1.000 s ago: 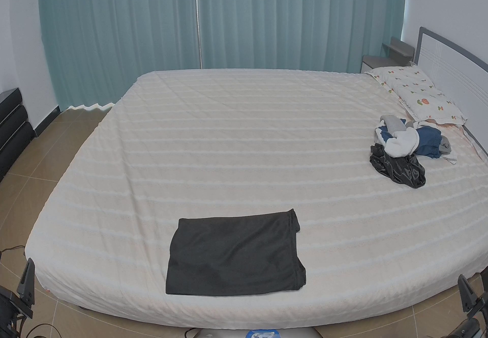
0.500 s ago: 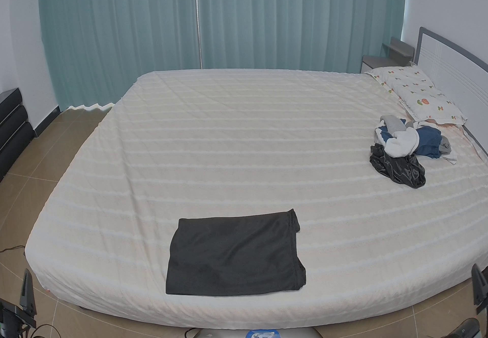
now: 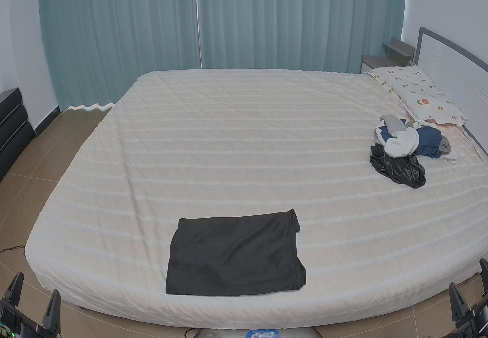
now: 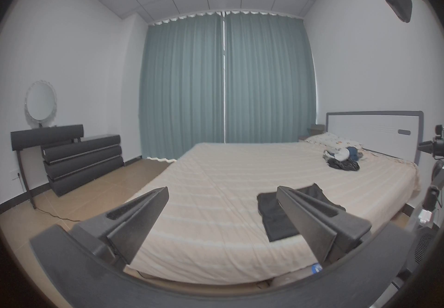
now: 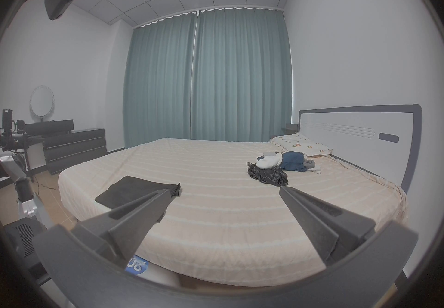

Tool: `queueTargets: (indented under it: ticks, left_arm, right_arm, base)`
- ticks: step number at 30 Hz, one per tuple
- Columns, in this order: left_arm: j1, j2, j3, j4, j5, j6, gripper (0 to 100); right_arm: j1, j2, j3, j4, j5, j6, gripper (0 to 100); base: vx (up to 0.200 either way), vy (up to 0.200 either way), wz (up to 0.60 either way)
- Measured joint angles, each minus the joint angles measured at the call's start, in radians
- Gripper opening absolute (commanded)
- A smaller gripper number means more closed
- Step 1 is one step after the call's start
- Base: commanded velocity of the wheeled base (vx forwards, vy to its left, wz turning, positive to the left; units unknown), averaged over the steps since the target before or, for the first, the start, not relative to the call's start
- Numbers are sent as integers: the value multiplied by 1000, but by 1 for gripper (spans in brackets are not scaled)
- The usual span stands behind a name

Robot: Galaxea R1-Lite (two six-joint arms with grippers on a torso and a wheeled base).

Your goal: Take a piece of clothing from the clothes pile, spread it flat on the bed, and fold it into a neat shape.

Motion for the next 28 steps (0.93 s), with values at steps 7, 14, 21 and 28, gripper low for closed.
queueTargets:
  ticks: [7,14,21,28]
  left_arm:
    - [0,-1,1,0,-12,2,100]
    - [0,-1,1,0,-7,6,100]
    - [1,-1,1,-1,-8,-5,100]
    - [0,-1,1,-1,-8,-2,100]
  right_arm:
    - [-2,-4,3,-1,-6,4,100]
    - [-3,-5,3,-2,-8,6,100]
    - [-6,-5,3,-2,-9,15,100]
    - [-4,-5,3,1,-9,16,100]
  base:
    - [0,0,0]
    - [0,0,0]
    - [0,0,0]
    - [0,0,0]
